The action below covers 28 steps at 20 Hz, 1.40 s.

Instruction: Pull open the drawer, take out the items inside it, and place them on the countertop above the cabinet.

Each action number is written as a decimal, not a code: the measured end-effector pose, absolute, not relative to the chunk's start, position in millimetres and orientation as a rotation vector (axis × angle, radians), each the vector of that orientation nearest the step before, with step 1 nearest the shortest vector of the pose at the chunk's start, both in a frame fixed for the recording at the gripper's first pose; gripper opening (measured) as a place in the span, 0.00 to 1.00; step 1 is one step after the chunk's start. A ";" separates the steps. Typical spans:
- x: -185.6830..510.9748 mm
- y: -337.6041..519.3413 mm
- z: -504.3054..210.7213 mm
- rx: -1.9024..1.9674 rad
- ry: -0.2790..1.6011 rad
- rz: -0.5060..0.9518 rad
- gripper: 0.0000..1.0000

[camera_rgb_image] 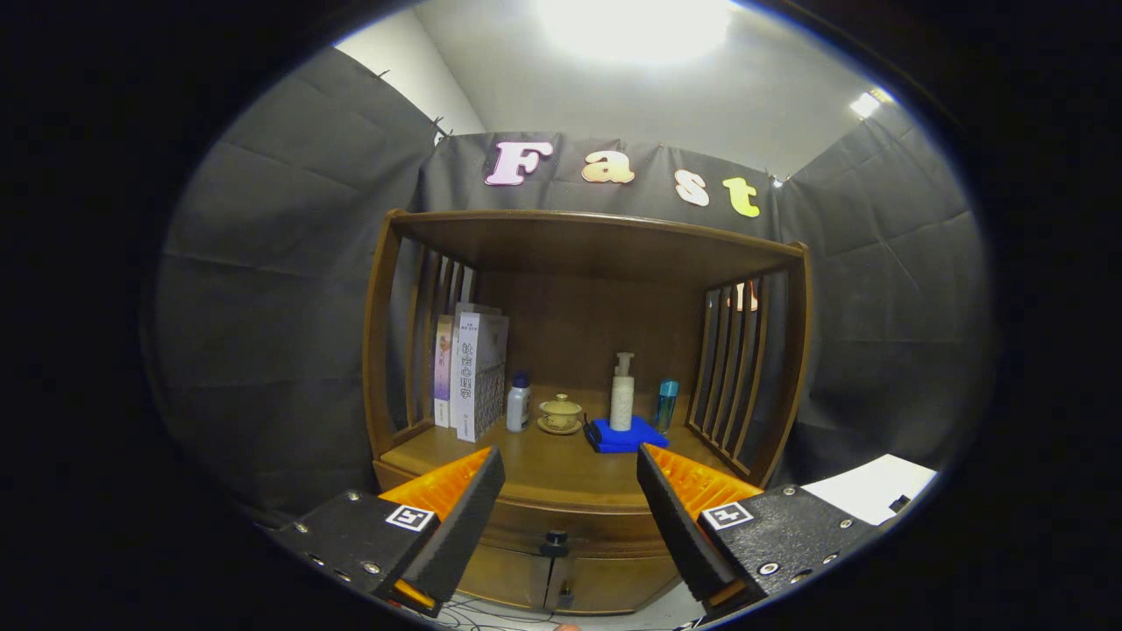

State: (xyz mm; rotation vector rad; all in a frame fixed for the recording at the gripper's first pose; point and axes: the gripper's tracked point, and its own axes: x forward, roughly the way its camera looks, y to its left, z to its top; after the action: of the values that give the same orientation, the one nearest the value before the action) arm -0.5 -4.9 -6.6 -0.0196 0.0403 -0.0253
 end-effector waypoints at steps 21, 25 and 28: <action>59.1 -5.3 -101.4 0.061 0.178 -0.007 0.95; 77.2 5.4 -131.1 0.047 0.181 -0.047 0.95; 90.7 8.6 -155.6 0.068 0.197 -0.076 0.95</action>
State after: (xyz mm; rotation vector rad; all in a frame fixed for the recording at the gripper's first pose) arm 90.7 8.6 -155.6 0.0677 0.1966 -0.0756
